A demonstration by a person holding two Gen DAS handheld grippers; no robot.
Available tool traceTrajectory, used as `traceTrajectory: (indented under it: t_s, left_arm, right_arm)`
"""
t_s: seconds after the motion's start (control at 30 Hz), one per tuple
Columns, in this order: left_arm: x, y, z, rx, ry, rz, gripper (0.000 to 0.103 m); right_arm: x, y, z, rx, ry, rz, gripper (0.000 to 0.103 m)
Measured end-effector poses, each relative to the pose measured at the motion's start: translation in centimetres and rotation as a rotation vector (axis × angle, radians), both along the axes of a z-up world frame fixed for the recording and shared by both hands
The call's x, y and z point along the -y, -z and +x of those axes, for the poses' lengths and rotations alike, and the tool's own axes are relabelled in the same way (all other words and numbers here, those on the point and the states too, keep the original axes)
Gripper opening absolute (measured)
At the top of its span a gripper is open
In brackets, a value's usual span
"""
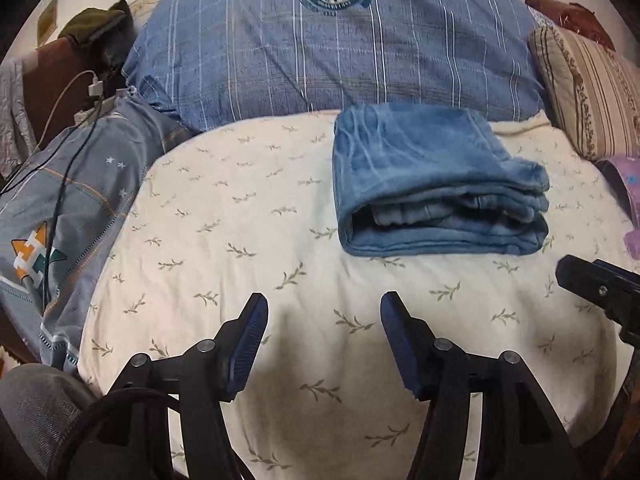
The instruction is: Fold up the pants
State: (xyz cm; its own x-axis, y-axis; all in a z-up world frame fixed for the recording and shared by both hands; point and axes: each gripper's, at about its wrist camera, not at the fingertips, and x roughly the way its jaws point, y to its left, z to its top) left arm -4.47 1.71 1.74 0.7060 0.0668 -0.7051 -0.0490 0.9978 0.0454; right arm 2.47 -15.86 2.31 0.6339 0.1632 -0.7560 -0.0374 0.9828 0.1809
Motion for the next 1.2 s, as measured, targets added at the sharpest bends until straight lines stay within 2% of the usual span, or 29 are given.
traceTrajectory:
  t_s: [0.2,0.37,0.53,0.7,0.8,0.97,1.2]
  left_arm:
    - [0.1,-1.0,-1.6,0.063,-0.005,-0.016,0.059]
    - [-0.2,-1.5,-2.8,0.079,-0.010,-0.060,0.059]
    - [-0.4,-2.2,-3.7,0.090,-0.016,-0.085,0.059]
    - [-0.1,-3.4,-4.2,0.111,-0.068,0.001,0.060]
    - [0.4,-4.5,-4.8,0.138,-0.080,0.042,0.069]
    - [0.8,-5.5,-5.6,0.157,-0.082,0.030,0.073]
    - [0.7,-6.1,-5.9,0.136,-0.078,0.021,0.075]
  right_arm:
    - [-0.6,-1.7,-1.5,0.058,-0.021,0.013,0.081]
    - [-0.9,-2.2,-2.3,0.054,-0.029,0.038,0.081]
    - [-1.4,-2.4,-2.8,0.060,-0.019,-0.002,0.081]
    - [-1.2,-2.8,-3.0,0.079,-0.007,-0.007,0.081]
    - [-1.2,-2.9,-2.9,0.076,0.004,-0.022,0.081]
    - [-1.3,-3.4,-3.1,0.081,0.021,-0.043,0.081]
    - [-1.2,-4.0,-3.6,0.086,0.043,-0.064,0.081]
